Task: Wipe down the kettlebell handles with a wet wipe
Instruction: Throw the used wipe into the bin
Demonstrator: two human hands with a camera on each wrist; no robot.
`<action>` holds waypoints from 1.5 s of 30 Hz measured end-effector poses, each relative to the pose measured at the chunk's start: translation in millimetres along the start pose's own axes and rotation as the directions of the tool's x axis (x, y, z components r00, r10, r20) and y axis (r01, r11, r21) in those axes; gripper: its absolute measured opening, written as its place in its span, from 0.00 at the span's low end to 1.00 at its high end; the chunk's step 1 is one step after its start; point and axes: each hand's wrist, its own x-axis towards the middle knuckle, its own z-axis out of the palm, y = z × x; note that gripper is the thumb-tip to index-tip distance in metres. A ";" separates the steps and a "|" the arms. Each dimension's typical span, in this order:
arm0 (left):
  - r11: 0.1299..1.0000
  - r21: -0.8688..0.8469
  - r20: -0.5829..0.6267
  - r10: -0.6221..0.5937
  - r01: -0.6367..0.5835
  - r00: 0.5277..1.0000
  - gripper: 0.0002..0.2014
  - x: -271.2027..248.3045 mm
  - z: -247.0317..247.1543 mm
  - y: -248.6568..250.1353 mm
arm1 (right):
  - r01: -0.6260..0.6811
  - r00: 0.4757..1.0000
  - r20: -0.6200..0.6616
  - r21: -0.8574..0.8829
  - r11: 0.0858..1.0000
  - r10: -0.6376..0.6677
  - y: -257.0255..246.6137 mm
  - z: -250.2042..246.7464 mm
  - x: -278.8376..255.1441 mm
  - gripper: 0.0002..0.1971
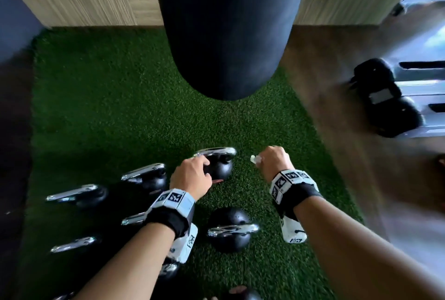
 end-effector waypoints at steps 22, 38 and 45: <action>0.841 0.011 0.021 0.540 -0.540 0.841 0.16 -290.6 -202.3 390.4 | -0.158 0.859 -0.387 0.420 0.894 0.334 118.9 -345.6 -393.9 0.09; 0.234 0.038 0.580 0.787 -0.972 0.212 0.17 -666.1 78.3 576.9 | -0.468 0.200 -0.211 0.837 0.283 0.957 401.0 -199.1 -802.2 0.11; 0.132 0.017 0.740 0.665 -0.991 0.101 0.17 -734.7 181.6 597.4 | -0.447 0.028 0.025 0.895 -0.010 0.999 462.5 -129.2 -884.3 0.12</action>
